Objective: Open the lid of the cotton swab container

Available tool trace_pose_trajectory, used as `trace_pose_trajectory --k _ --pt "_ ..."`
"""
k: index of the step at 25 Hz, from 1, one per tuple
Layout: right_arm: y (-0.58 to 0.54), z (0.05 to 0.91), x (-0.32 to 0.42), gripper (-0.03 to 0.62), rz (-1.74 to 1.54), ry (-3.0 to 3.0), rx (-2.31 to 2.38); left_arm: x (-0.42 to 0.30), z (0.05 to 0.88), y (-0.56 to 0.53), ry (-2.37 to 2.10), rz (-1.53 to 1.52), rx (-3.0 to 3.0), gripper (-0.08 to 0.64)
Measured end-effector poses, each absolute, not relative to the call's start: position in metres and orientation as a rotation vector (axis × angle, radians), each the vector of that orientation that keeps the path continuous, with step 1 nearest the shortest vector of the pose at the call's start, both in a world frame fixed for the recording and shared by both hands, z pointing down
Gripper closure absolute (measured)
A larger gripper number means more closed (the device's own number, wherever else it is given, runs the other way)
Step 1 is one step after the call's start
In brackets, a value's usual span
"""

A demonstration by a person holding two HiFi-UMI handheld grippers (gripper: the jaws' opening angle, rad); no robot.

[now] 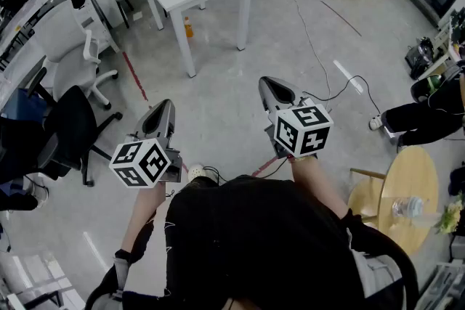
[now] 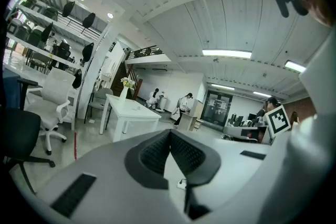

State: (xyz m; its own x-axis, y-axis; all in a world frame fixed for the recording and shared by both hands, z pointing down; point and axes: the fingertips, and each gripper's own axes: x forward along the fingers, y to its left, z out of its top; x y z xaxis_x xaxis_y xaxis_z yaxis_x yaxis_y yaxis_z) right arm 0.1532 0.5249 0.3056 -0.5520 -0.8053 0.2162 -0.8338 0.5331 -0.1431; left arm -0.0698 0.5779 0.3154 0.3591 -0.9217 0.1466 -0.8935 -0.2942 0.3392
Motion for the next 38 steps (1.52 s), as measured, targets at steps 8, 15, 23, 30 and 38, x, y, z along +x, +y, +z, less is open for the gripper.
trace_pose_trajectory --k 8,15,23,30,38 --pt "0.519 0.307 0.147 0.590 0.365 -2.635 1.422 -0.074 0.317 0.572 -1.582 -0.101 2.265 0.549" --pt "0.505 0.317 0.140 0.589 0.456 -2.632 1.454 -0.085 0.330 0.561 -1.556 -0.093 2.244 0.549" --pt "0.464 0.333 0.098 0.589 0.467 -2.571 1.433 -0.120 0.345 0.513 -1.500 -0.079 2.224 0.549" --pt "0.410 0.316 0.043 0.589 0.461 -2.581 1.469 -0.167 0.325 0.447 -1.448 -0.070 2.277 0.549" --pt "0.373 0.312 -0.008 0.589 0.474 -2.585 1.514 -0.207 0.314 0.399 -1.375 -0.063 2.349 0.549"
